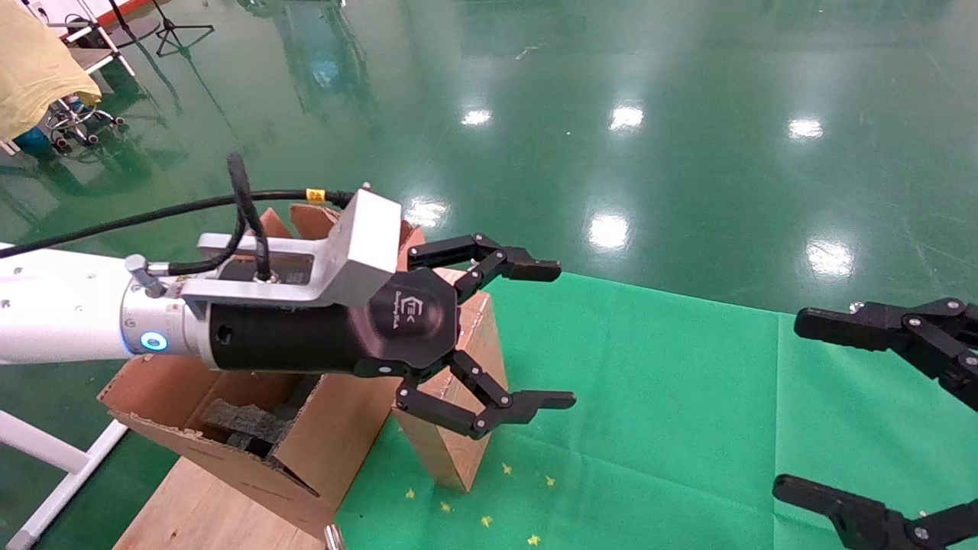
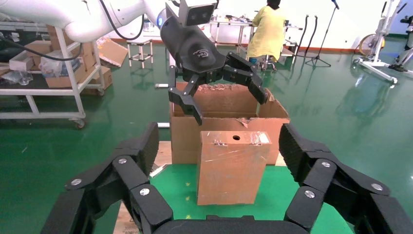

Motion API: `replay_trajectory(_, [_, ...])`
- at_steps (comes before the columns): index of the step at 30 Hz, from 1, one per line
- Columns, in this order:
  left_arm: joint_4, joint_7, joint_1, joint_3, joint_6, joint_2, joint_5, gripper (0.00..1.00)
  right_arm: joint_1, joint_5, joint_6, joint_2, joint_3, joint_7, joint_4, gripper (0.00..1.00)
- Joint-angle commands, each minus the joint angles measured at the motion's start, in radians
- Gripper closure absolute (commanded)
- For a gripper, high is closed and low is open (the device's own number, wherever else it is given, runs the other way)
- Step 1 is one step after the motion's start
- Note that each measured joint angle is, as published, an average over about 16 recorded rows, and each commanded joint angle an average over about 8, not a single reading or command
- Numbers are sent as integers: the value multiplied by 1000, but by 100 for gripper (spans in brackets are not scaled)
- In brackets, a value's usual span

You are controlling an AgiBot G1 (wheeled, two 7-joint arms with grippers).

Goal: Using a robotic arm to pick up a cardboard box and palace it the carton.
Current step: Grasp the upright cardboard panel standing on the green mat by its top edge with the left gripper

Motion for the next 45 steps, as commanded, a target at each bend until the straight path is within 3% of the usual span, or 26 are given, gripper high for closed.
replay_trajectory(1, [3,-17,-4,5,-10,9,-6,0,0,0,0,0,0,0,0,100])
replay_trajectory(7, [-5,-20,-43,26,-53,-13,116,0,0,0,0,0,0,0,0,100])
replay_trajectory(11, [-13,-106,-104,70,-97,-17,266,0,0,0,0,0,0,0,-1,100])
replay_trajectory(16, [-11,-346,-203,143,-92,-6,435,0,0,0,0,0,-1,-1,-1,100])
replay_trajectory(22, [-12,-688,-329,227,4,16,603,0,0,0,0,0,-1,-1,-1,100])
replay_trajectory(28, [-15,-907,-418,281,99,46,697,0,0,1,0,0,-1,-1,-1,100])
replay_trajectory(35, [-17,-987,-434,325,138,62,718,0,1,1,0,1,-2,-1,-1,100])
replay_trajectory(45, [-22,-980,-412,383,127,75,716,0,1,1,1,1,-2,-1,-1,100])
